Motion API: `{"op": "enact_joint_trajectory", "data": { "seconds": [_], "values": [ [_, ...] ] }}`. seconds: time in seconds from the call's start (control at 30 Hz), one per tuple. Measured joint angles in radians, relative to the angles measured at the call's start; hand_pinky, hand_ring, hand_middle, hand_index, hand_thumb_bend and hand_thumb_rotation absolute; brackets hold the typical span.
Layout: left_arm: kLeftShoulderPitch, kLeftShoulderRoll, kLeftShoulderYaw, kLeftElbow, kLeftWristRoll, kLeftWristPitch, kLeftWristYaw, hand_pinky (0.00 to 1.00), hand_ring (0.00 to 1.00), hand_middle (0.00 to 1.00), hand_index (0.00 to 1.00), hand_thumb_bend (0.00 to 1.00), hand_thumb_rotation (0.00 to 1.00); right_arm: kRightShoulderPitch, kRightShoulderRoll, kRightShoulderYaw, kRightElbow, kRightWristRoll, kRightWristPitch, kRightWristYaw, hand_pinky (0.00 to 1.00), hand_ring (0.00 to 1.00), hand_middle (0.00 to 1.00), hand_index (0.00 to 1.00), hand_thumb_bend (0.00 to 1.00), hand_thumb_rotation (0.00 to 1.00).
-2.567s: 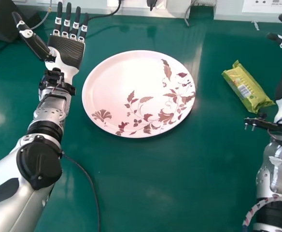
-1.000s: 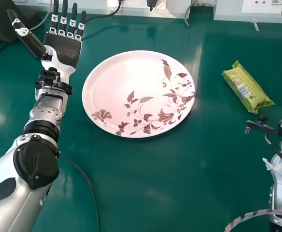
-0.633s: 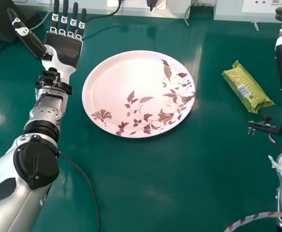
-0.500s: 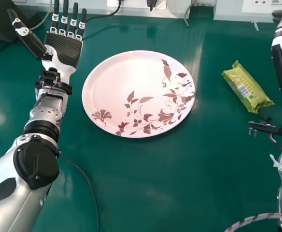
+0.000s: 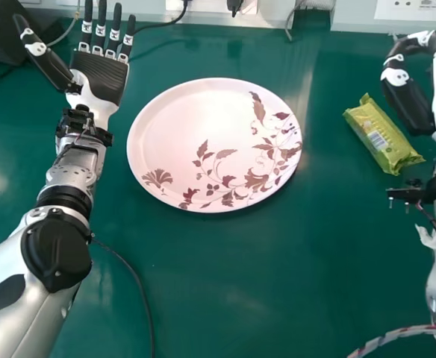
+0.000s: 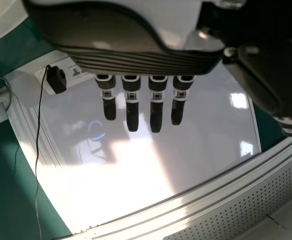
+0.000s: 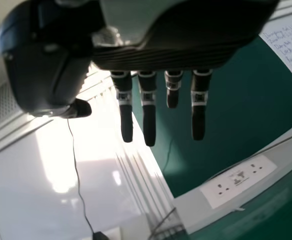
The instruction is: Pick up biscuit and place it in the plate
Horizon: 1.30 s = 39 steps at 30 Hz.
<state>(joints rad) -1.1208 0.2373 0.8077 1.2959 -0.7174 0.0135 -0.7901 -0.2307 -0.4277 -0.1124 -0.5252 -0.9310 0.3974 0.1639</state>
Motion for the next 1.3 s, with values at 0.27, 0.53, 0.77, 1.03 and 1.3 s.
{"op": "enact_joint_trajectory", "data": {
  "seconds": [0.27,0.53,0.77,1.03,1.3],
  "values": [
    [0.000,-0.002,-0.003,0.000,0.000,0.000,-0.010,0.96,0.90,0.91,0.92,1.00,0.68,-0.044,0.002,0.072,0.024,-0.179,0.088,0.058,0.61,0.66,0.72,0.73,0.46,0.51],
    [0.000,-0.004,-0.003,0.000,0.000,-0.001,-0.011,0.99,0.91,0.93,0.95,1.00,0.69,-0.075,0.018,0.122,0.091,-0.266,0.114,0.064,0.68,0.70,0.76,0.74,0.52,0.66],
    [0.000,-0.004,-0.003,-0.002,-0.001,-0.018,-0.005,1.00,0.93,0.95,0.97,1.00,0.74,-0.114,0.041,0.151,0.134,-0.319,0.145,0.078,0.69,0.72,0.79,0.77,0.57,0.68],
    [0.000,-0.004,-0.003,-0.004,-0.001,-0.036,0.002,1.00,0.95,0.96,0.97,1.00,0.73,-0.135,0.046,0.160,0.161,-0.331,0.147,0.079,0.76,0.76,0.82,0.78,0.59,0.71],
    [0.000,-0.004,-0.003,-0.004,-0.003,-0.036,0.002,1.00,0.95,0.96,0.99,1.00,0.74,-0.150,0.040,0.162,0.191,-0.336,0.147,0.101,0.81,0.80,0.86,0.81,0.63,0.74]
  ]
}}
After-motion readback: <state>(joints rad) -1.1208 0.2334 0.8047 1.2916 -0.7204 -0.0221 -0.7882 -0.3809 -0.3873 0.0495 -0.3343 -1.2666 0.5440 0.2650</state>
